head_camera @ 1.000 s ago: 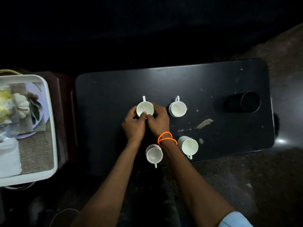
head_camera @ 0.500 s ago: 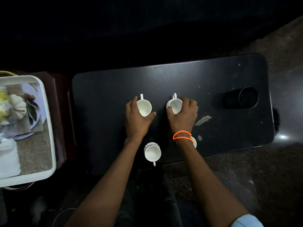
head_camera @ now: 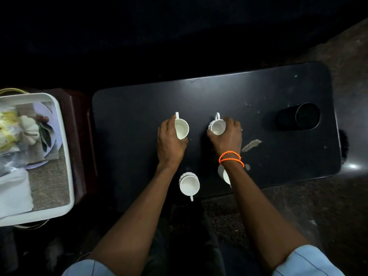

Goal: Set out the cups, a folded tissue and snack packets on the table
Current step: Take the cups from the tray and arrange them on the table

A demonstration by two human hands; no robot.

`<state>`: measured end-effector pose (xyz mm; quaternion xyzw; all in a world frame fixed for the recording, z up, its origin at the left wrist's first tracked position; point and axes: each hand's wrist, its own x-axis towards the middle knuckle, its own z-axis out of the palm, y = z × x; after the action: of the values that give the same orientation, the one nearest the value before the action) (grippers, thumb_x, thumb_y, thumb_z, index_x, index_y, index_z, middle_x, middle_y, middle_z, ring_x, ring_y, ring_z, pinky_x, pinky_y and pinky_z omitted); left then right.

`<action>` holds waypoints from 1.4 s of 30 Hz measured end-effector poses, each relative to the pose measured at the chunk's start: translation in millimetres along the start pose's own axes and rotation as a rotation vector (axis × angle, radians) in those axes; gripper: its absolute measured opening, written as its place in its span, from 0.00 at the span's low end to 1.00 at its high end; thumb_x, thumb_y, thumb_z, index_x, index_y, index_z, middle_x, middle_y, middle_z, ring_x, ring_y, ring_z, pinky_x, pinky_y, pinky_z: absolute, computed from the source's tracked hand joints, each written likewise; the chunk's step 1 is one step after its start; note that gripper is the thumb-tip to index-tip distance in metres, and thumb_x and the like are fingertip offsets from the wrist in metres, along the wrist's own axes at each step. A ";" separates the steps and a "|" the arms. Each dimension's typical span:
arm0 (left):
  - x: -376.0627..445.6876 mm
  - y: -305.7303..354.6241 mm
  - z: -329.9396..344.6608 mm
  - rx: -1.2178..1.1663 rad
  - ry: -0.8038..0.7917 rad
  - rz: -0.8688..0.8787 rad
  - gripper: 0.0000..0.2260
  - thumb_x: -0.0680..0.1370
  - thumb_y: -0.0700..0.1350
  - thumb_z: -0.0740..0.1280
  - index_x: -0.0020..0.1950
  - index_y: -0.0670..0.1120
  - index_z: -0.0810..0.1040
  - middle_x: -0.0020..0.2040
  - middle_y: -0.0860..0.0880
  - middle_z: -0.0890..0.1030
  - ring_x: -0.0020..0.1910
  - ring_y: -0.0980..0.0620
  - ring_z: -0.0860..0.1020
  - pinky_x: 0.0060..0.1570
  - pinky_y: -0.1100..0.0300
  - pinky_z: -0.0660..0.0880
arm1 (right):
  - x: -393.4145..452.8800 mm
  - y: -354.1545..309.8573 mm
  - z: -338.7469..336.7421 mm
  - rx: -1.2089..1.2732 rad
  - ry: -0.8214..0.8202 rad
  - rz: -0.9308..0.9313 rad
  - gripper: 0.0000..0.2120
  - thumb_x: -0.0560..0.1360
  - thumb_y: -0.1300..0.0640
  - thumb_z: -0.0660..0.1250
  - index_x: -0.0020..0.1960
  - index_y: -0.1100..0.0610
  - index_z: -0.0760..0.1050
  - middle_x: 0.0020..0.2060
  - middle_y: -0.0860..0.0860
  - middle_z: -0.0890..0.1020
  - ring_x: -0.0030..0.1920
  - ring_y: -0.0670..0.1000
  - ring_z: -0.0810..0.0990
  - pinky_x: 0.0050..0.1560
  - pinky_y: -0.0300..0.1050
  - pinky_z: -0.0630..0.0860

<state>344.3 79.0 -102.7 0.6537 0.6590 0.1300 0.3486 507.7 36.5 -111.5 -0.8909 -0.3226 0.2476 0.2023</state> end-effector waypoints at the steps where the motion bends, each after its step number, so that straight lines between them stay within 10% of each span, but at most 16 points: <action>1: 0.0 -0.5 0.5 -0.003 0.000 0.008 0.35 0.66 0.37 0.80 0.73 0.40 0.75 0.65 0.40 0.79 0.62 0.39 0.78 0.61 0.49 0.76 | -0.1 1.0 -0.1 -0.002 -0.003 0.007 0.25 0.67 0.47 0.76 0.58 0.57 0.77 0.55 0.56 0.78 0.54 0.58 0.78 0.48 0.42 0.68; 14: -81.2 -10.5 -1.9 0.028 0.013 -0.105 0.40 0.72 0.63 0.72 0.78 0.46 0.67 0.72 0.46 0.72 0.70 0.45 0.72 0.67 0.49 0.74 | -64.1 49.3 -38.6 -0.117 0.077 0.126 0.41 0.63 0.36 0.78 0.71 0.51 0.71 0.66 0.56 0.75 0.66 0.61 0.73 0.62 0.62 0.71; 27: -153.9 -45.0 19.9 0.351 -0.289 0.015 0.39 0.66 0.60 0.78 0.73 0.48 0.71 0.64 0.48 0.75 0.61 0.46 0.77 0.51 0.51 0.80 | -111.2 75.3 -25.0 -0.019 -0.023 0.162 0.34 0.63 0.58 0.81 0.67 0.60 0.74 0.66 0.62 0.74 0.68 0.64 0.71 0.68 0.53 0.70; 37: -149.6 -53.5 22.2 0.337 -0.252 0.054 0.34 0.65 0.56 0.77 0.68 0.50 0.71 0.59 0.49 0.74 0.57 0.46 0.76 0.44 0.52 0.81 | -119.7 72.8 -21.5 -0.035 -0.025 0.185 0.32 0.64 0.57 0.80 0.65 0.60 0.75 0.63 0.59 0.76 0.67 0.61 0.70 0.57 0.42 0.66; 42: -148.9 -55.1 22.7 0.310 -0.238 0.051 0.38 0.65 0.63 0.75 0.71 0.50 0.70 0.62 0.49 0.74 0.59 0.46 0.76 0.47 0.51 0.81 | -118.6 68.6 -22.7 -0.150 -0.022 0.156 0.39 0.63 0.46 0.82 0.69 0.56 0.72 0.65 0.57 0.74 0.67 0.61 0.71 0.63 0.55 0.72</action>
<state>301.6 -75.4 -110.5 0.7269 0.6084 -0.0425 0.3157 473.8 -96.9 -92.3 -0.9231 -0.2721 0.2477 0.1118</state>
